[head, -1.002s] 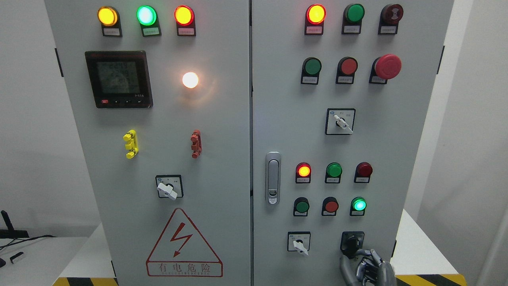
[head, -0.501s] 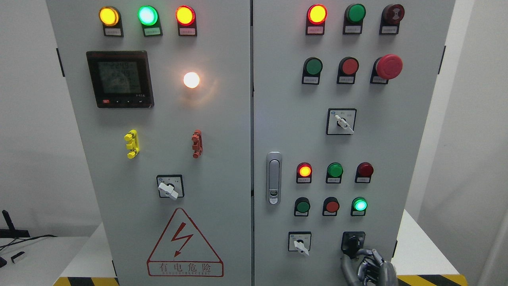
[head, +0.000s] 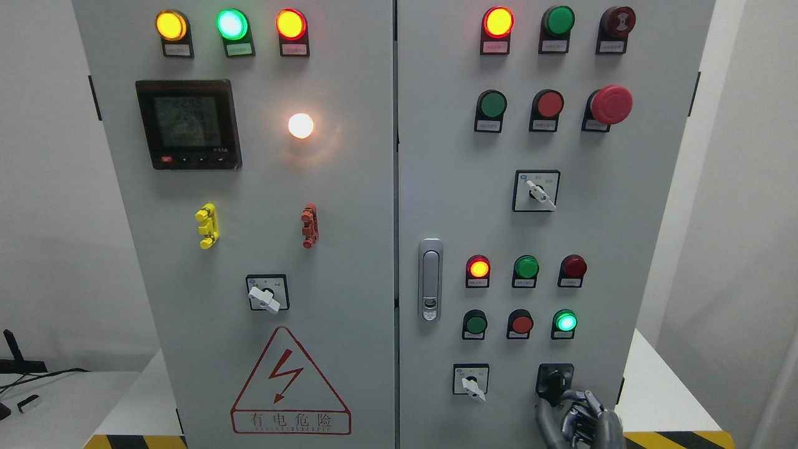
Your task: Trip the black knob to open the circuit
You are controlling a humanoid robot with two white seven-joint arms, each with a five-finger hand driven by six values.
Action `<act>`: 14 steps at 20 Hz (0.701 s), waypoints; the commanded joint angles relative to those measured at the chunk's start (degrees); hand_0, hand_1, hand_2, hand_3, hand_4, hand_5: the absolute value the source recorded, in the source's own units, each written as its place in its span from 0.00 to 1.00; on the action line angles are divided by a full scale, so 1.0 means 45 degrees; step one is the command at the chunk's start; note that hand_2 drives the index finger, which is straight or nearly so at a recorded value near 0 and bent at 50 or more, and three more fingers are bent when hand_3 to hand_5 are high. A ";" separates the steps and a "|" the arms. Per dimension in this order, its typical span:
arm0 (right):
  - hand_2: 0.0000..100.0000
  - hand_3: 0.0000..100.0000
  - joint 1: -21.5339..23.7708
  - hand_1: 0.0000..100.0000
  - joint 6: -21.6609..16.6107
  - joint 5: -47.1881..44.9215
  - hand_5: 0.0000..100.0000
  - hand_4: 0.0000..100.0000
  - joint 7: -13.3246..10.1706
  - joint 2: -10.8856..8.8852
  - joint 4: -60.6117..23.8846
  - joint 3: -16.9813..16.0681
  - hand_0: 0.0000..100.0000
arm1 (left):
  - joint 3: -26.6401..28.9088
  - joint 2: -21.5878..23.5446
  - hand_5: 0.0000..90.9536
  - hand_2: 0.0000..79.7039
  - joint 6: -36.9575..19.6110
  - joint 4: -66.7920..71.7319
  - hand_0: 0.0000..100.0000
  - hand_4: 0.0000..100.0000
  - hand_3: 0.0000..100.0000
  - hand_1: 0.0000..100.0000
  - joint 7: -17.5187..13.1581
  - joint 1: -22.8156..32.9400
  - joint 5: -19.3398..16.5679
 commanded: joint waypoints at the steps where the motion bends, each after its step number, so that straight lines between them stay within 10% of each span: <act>1: 0.51 0.95 -0.0005 0.73 -0.0003 -0.0004 1.00 1.00 0.0002 -0.0001 -0.0005 0.0018 0.41 | 0.0000 -0.0005 0.00 0.00 -0.0009 0.0001 0.12 0.00 0.00 0.39 0.0008 0.0001 0.0059; 14: 0.51 0.95 -0.0005 0.72 -0.0023 0.0015 1.00 1.00 0.0002 -0.0001 -0.0005 -0.0099 0.42 | 0.0000 -0.0005 0.00 0.00 -0.0009 0.0001 0.12 0.00 0.00 0.39 0.0008 0.0001 0.0059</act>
